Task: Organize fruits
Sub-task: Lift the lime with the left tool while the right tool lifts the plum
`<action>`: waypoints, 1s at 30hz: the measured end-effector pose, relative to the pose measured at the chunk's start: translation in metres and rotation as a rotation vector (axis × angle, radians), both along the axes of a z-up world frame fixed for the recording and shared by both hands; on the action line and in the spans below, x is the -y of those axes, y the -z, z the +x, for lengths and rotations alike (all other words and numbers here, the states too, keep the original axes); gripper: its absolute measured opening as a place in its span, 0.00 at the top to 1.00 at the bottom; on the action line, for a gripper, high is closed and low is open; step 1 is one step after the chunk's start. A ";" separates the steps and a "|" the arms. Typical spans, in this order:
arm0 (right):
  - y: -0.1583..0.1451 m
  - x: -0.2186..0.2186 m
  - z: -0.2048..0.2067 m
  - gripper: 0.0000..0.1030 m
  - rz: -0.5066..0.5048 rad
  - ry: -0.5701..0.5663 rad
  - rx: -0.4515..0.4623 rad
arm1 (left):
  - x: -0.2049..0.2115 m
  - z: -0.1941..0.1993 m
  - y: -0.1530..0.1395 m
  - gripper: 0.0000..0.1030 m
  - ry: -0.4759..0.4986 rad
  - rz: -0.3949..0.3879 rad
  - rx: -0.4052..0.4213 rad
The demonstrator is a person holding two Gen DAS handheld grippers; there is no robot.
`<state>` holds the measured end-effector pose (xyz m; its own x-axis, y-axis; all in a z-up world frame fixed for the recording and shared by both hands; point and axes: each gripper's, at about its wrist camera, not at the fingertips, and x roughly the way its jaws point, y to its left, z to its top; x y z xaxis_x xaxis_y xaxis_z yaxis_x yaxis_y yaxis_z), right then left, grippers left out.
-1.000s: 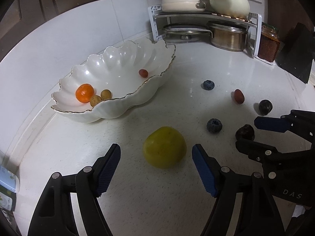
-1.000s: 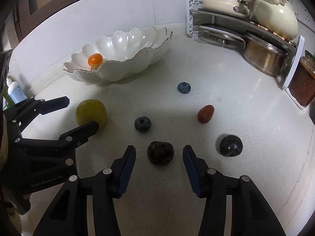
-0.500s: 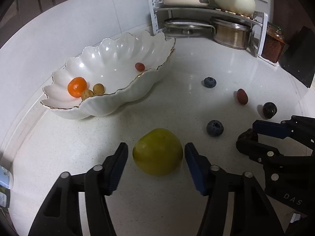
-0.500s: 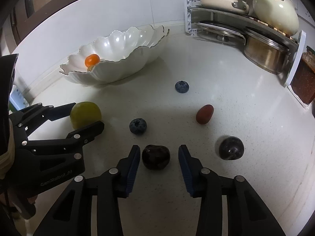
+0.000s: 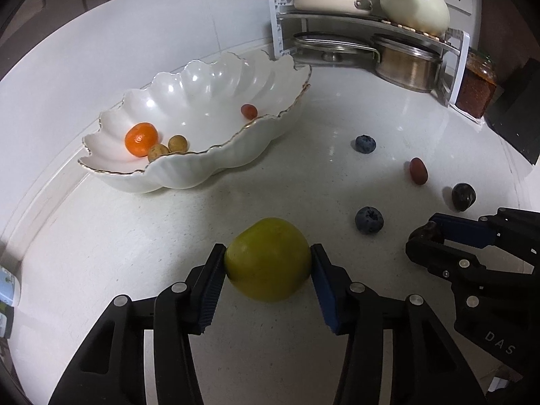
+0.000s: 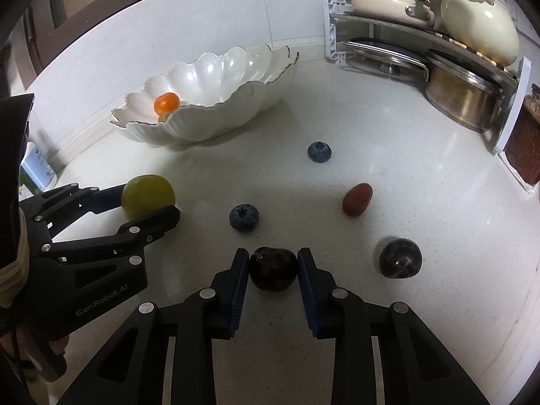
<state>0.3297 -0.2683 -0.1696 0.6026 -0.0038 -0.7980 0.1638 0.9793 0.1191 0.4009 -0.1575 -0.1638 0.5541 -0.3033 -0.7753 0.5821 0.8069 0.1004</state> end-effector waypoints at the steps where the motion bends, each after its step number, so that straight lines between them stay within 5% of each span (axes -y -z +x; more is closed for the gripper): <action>1: -0.001 0.000 0.000 0.70 -0.001 -0.002 0.003 | -0.001 -0.001 -0.001 0.52 -0.006 -0.002 0.001; 30: -0.071 -0.012 -0.007 0.70 -0.026 -0.054 0.158 | -0.038 -0.018 -0.073 0.52 -0.191 -0.101 0.079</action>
<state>0.3227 -0.2567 -0.0985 0.7205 0.0127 -0.6933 0.0920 0.9892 0.1137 0.3834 -0.1199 -0.0905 0.6667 -0.2604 -0.6983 0.4111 0.9100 0.0531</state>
